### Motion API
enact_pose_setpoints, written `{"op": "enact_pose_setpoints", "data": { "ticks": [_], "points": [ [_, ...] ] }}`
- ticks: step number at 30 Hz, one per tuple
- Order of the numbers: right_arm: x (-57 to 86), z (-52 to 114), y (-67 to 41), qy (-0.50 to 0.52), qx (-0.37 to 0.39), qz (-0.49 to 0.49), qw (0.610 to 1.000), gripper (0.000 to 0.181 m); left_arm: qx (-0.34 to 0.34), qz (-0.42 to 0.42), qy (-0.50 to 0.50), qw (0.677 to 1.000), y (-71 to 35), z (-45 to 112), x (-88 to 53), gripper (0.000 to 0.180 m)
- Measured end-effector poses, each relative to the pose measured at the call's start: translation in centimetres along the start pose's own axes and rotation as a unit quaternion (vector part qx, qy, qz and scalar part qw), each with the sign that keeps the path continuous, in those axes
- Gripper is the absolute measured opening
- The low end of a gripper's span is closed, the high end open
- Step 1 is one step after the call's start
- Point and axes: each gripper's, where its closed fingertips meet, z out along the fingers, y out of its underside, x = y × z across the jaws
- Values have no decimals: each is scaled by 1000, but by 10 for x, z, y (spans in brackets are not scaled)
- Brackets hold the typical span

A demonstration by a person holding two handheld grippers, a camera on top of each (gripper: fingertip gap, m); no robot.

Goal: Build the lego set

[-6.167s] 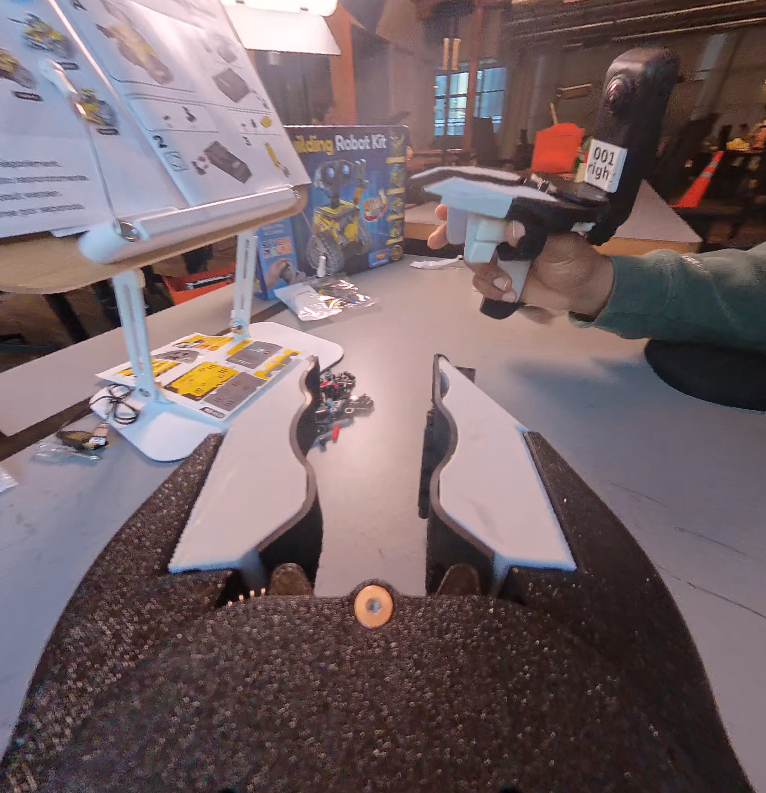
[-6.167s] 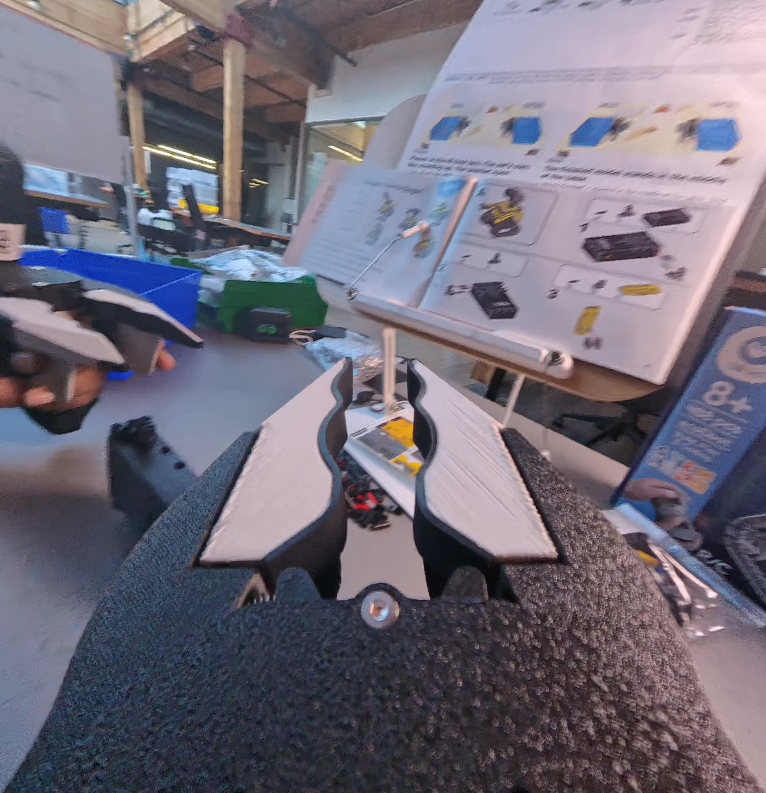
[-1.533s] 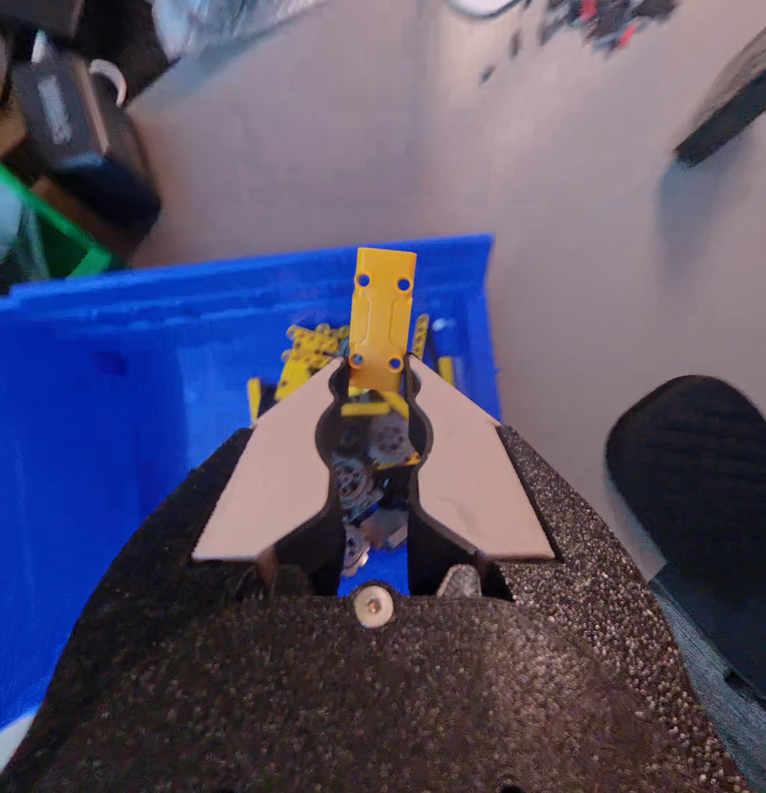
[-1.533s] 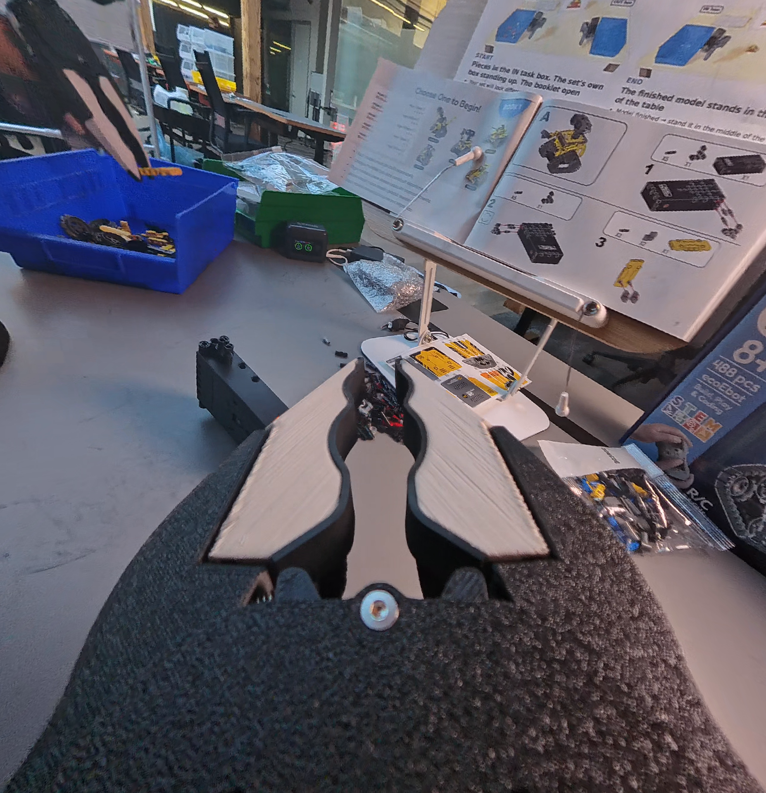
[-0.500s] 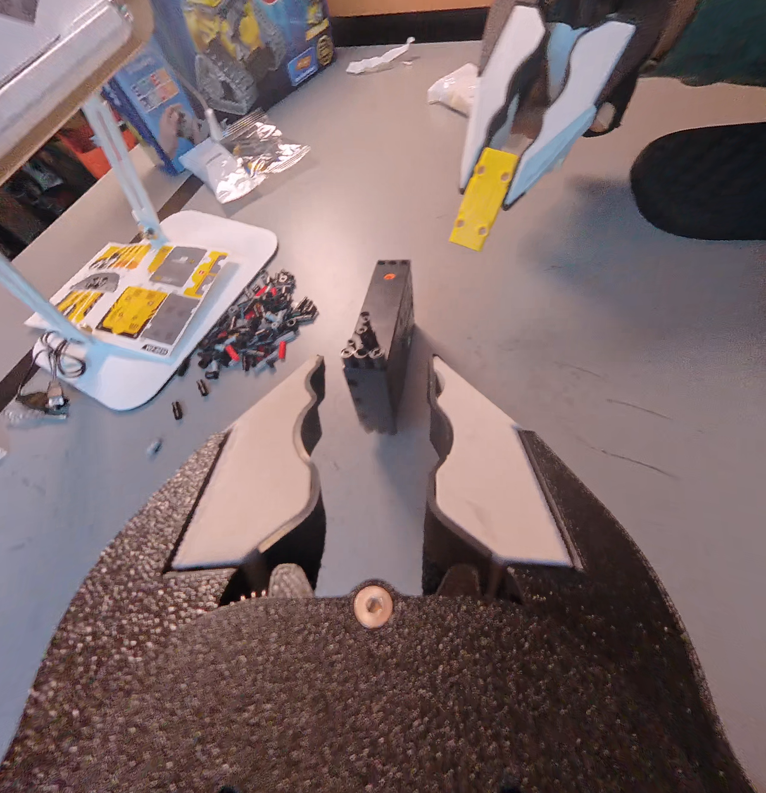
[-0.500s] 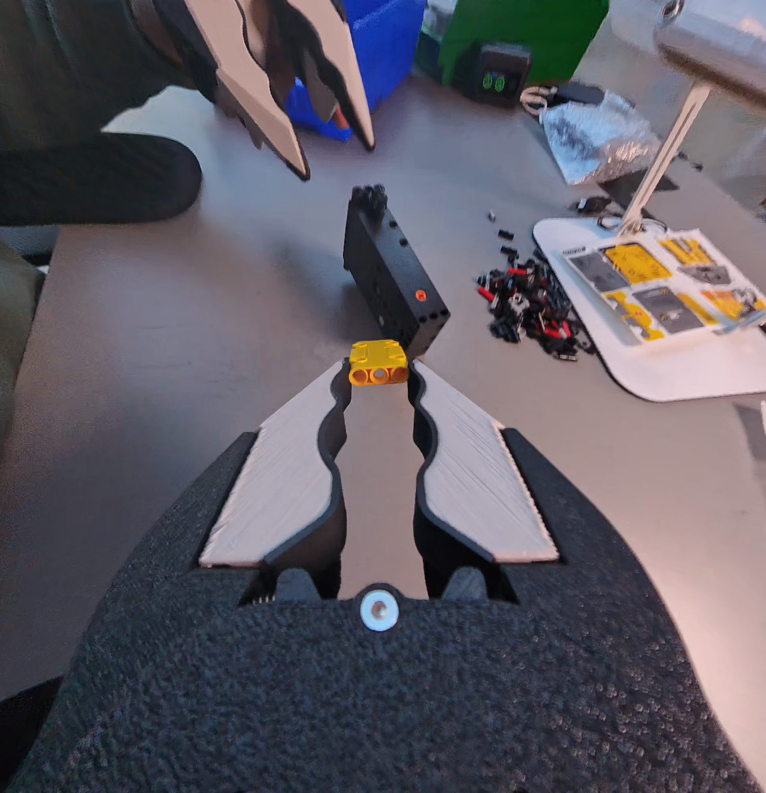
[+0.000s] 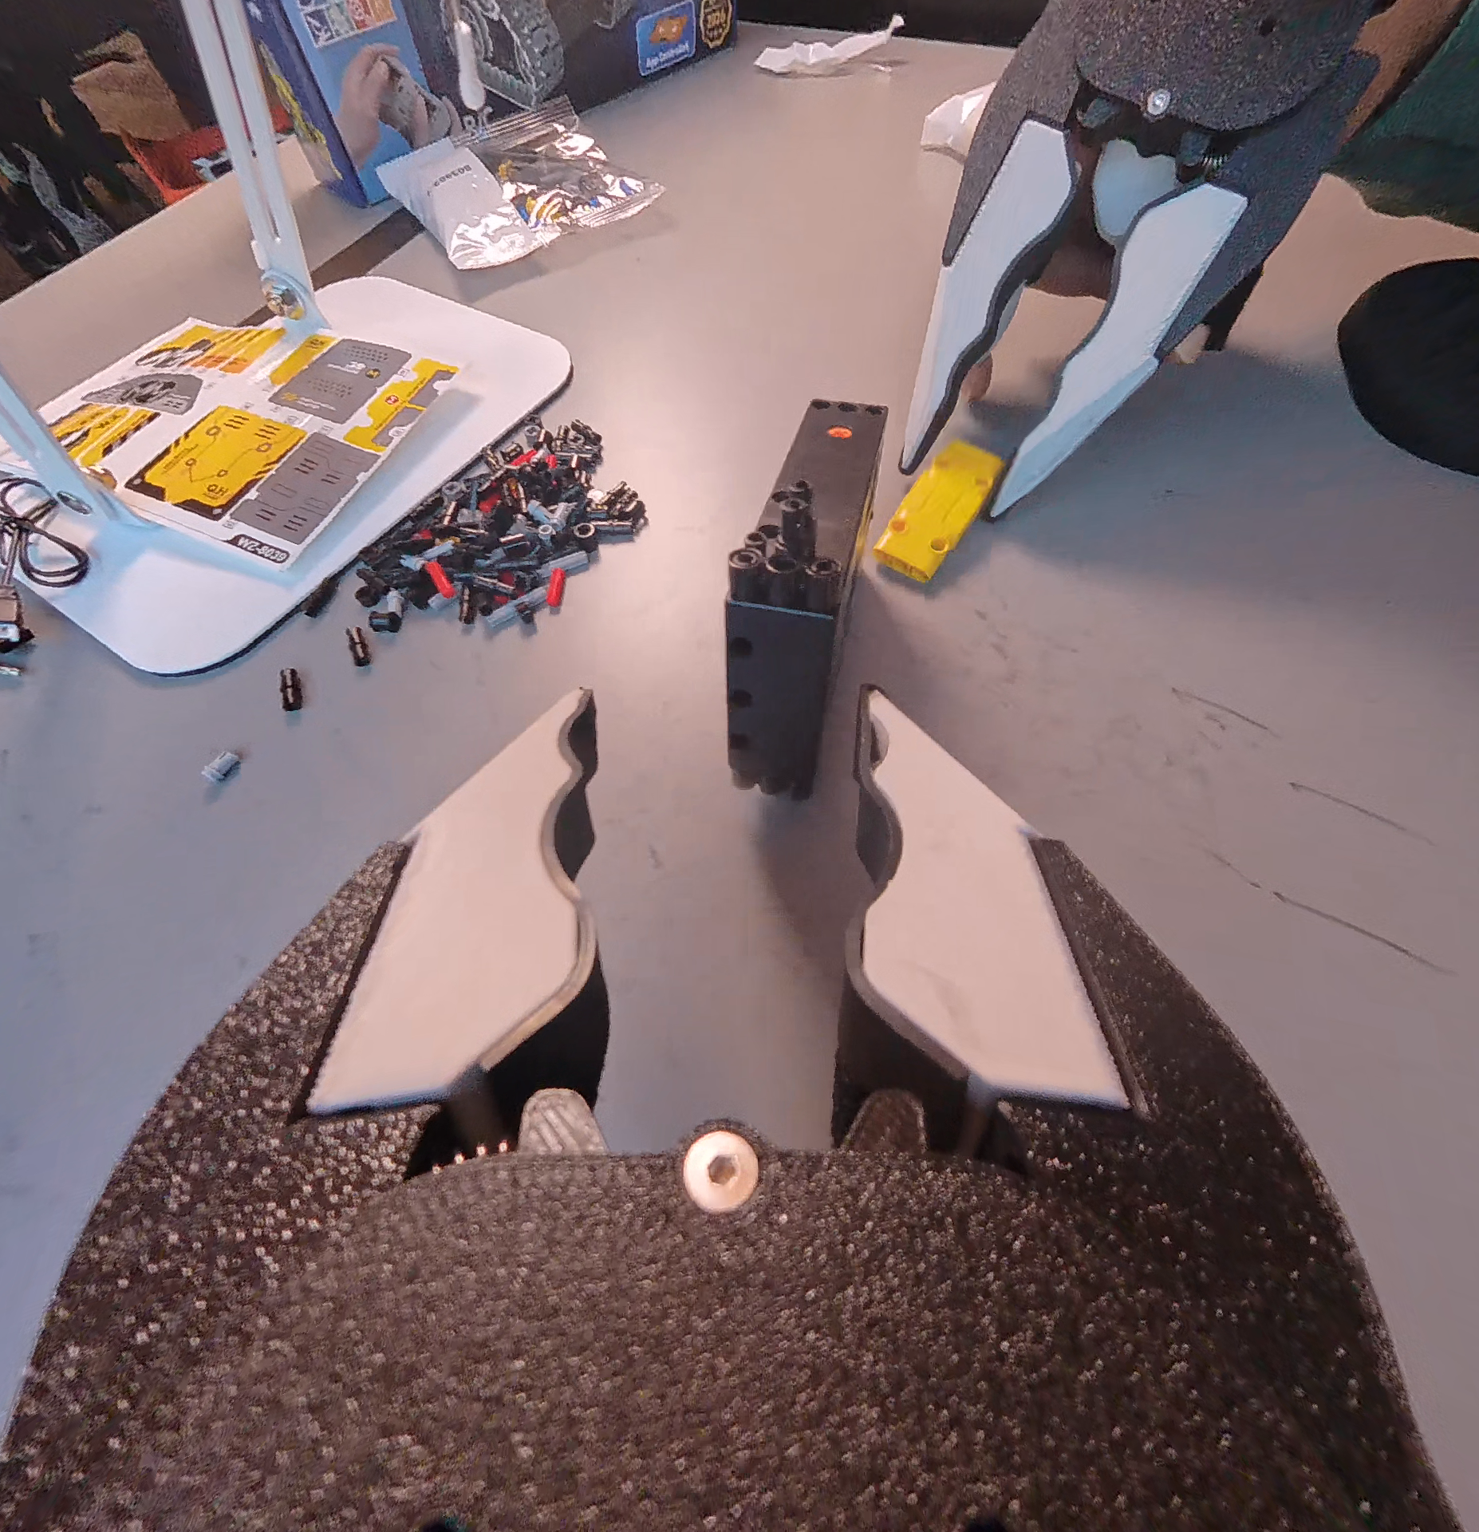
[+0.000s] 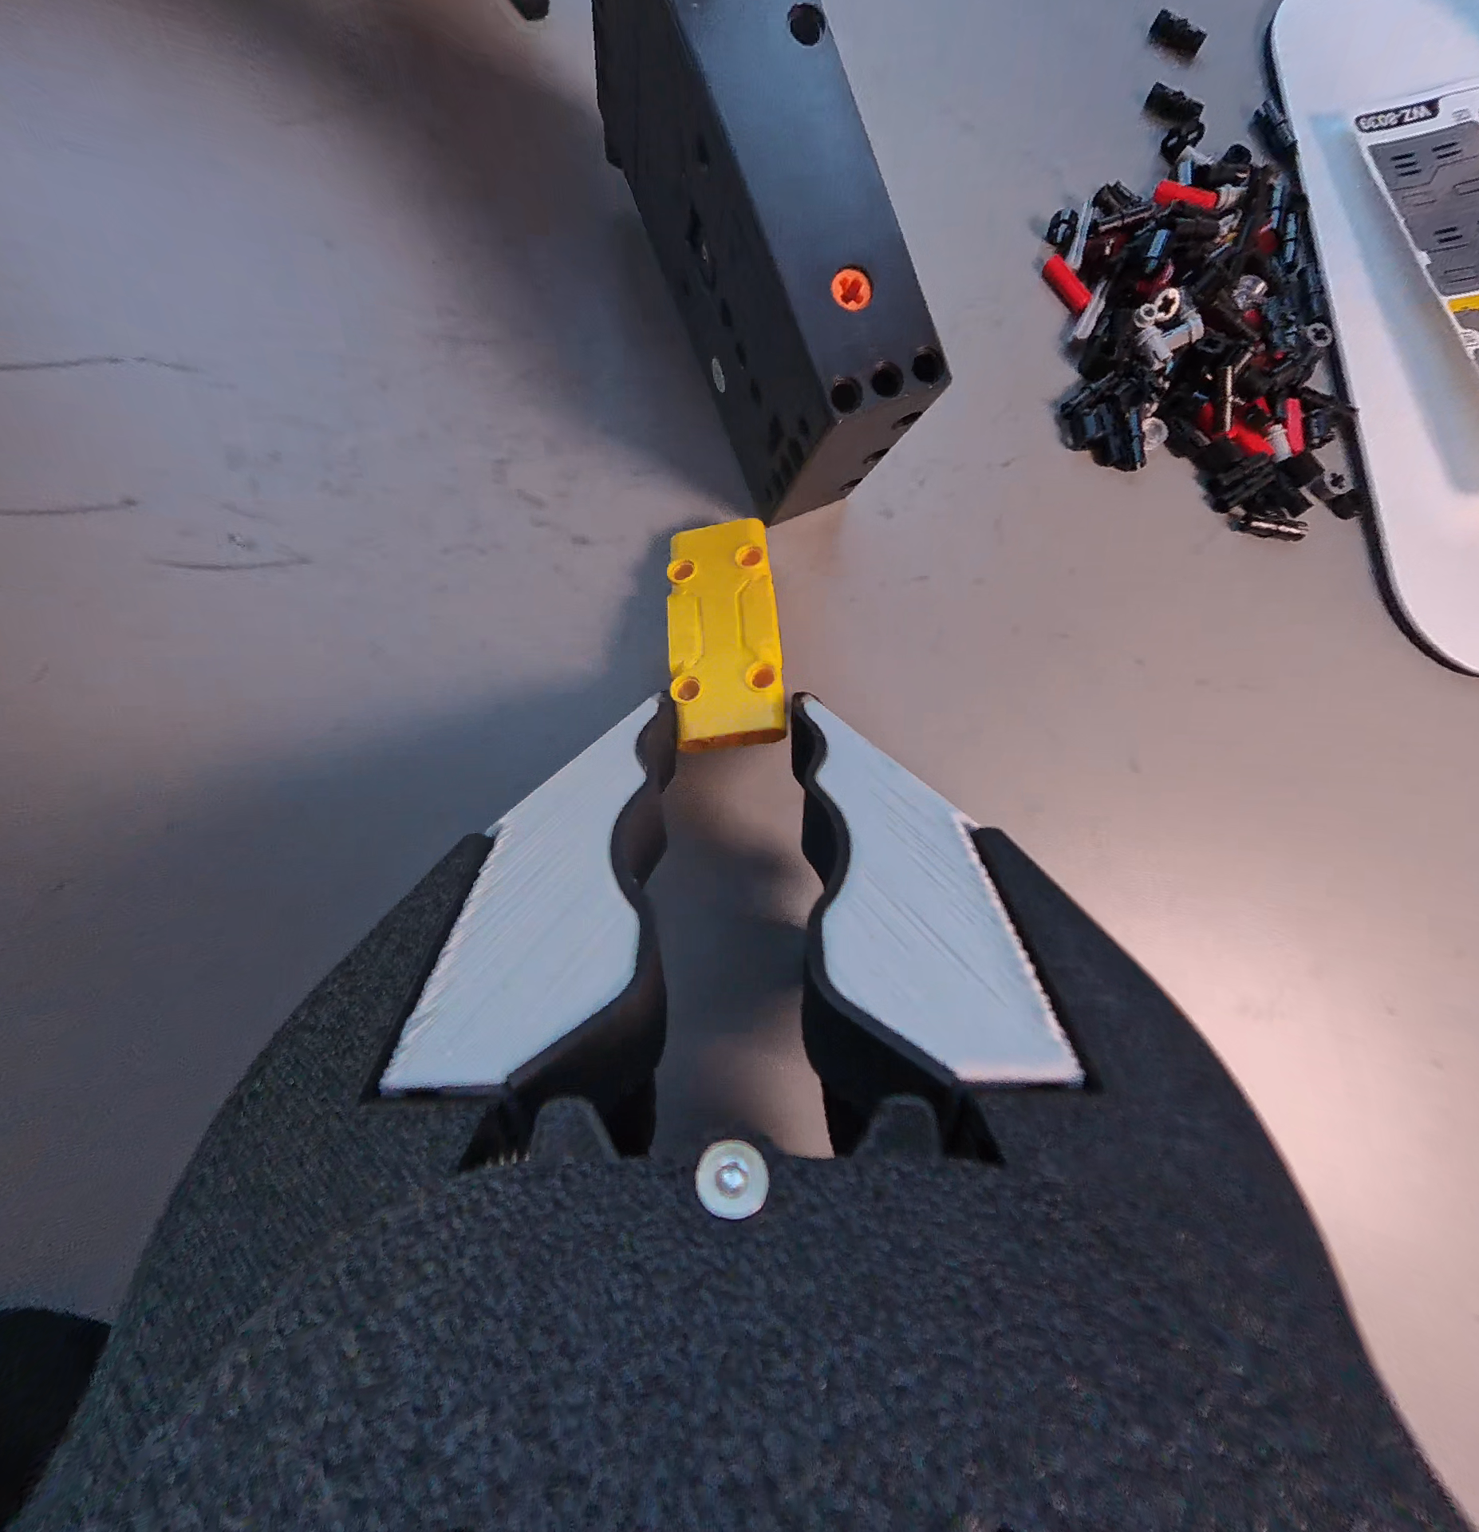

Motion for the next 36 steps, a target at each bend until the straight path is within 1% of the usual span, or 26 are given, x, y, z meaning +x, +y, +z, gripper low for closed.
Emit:
{"op": "enact_pose_setpoints", "data": {
  "ticks": [1,3,5,7,10,12,16,19,23,25,28,30,32,34,36],
  "points": [
    [2,0,1,3,-5,6,1000,34,7,-7,-5,1000,-1,-2,-3,61],
    [7,-4,-1,12,3,13,1000,43,21,-23,-16,999,-3,-5,-12,60],
    [12,-12,-9,20,38,31,999,48,35,-37,-31,998,-4,-9,-21,57],
    [22,-21,-25,38,95,46,994,49,46,-48,-30,997,-5,-11,-24,56],
    [38,-35,-49,71,183,68,978,47,54,-58,-28,996,-5,-12,-26,55],
    [44,-40,-59,90,224,76,968,46,57,-56,-30,996,-5,-12,-27,53],
    [63,-42,-63,141,262,95,950,37,70,-54,-50,995,-8,-15,-32,47],
    [78,-45,-62,178,280,122,935,26,79,-68,-74,992,-9,-17,-42,45],
    [97,-43,-58,226,269,136,926,15,87,-77,-96,989,-10,-18,-50,44],
    [101,-36,-60,227,255,132,931,8,88,-76,-102,988,-11,-18,-51,44],
    [99,-16,-63,199,212,103,951,7,89,-76,-110,987,-12,-17,-55,43],
    [96,-2,-68,177,180,59,966,4,91,-77,-114,986,-13,-15,-57,43],
    [92,14,-66,147,130,19,980,4,91,-75,-117,986,-14,-14,-58,43],
    [91,28,-62,112,91,10,989,9,92,-70,-119,986,-14,-14,-57,43],
    [97,37,-58,95,71,13,993,10,96,-63,-123,986,-15,-16,-56,42]
  ]
}}
